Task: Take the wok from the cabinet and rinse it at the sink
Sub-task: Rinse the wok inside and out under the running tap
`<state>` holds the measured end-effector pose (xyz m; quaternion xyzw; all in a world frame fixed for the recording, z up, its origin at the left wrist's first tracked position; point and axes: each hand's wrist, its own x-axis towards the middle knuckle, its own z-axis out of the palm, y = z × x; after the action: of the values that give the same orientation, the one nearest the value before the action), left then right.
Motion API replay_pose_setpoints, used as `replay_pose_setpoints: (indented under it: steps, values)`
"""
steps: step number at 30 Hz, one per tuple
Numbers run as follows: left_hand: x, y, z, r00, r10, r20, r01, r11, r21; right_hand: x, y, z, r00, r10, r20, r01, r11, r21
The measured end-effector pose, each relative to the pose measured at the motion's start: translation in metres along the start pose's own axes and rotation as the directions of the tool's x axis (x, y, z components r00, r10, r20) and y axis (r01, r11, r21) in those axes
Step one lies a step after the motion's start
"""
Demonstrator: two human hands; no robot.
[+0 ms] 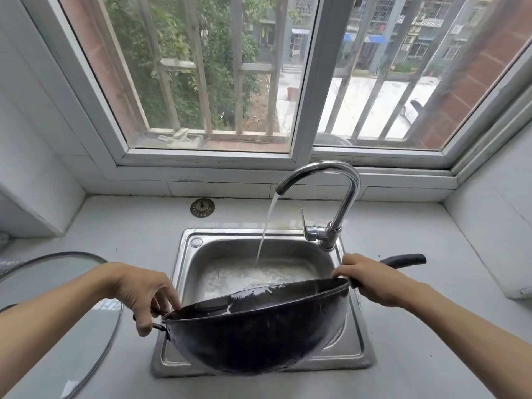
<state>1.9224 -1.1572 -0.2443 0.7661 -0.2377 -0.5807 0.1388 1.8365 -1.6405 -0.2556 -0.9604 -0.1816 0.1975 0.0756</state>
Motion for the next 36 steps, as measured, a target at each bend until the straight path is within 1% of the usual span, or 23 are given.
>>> replay_pose_setpoints:
  steps: [6,9,14,17,22,24,26,30,36]
  values:
    - [-0.004,-0.001,0.003,1.000,0.018,0.018,-0.018,0.999,-0.027,-0.001,-0.004,-0.006,0.999,0.008,0.032,-0.008,1.000,0.009]
    - [-0.005,0.000,0.006,0.998,0.013,-0.058,-0.014,1.000,-0.017,-0.003,-0.003,-0.005,1.000,0.009,0.007,-0.009,1.000,-0.015]
    - [-0.002,0.004,0.012,0.971,-0.048,-0.236,0.080,0.989,0.127,-0.007,-0.004,0.001,0.999,0.009,-0.044,-0.010,0.999,-0.035]
    - [0.002,-0.004,0.019,0.931,-0.085,-0.355,0.185,0.949,0.257,-0.008,-0.008,0.009,0.997,0.006,-0.076,-0.006,1.000,-0.004]
    - [0.009,-0.010,0.028,0.852,-0.055,-0.520,0.291,0.877,0.383,-0.005,-0.008,0.027,0.983,0.006,-0.183,-0.010,1.000,-0.018]
    - [0.011,-0.008,0.028,0.810,-0.041,-0.585,0.340,0.846,0.412,0.000,-0.008,0.034,0.977,0.027,-0.210,-0.034,0.999,-0.030]
    - [0.013,-0.010,0.026,0.768,-0.037,-0.640,0.376,0.835,0.403,0.005,-0.008,0.040,0.969,0.050,-0.242,-0.059,0.998,-0.028]
    - [0.018,-0.017,0.022,0.714,-0.012,-0.700,0.400,0.827,0.394,0.013,-0.009,0.046,0.955,0.084,-0.284,-0.090,0.996,-0.006]
    - [0.027,-0.017,0.018,0.686,0.016,-0.728,0.411,0.817,0.406,0.022,-0.004,0.054,0.946,0.132,-0.296,-0.135,0.991,0.009]
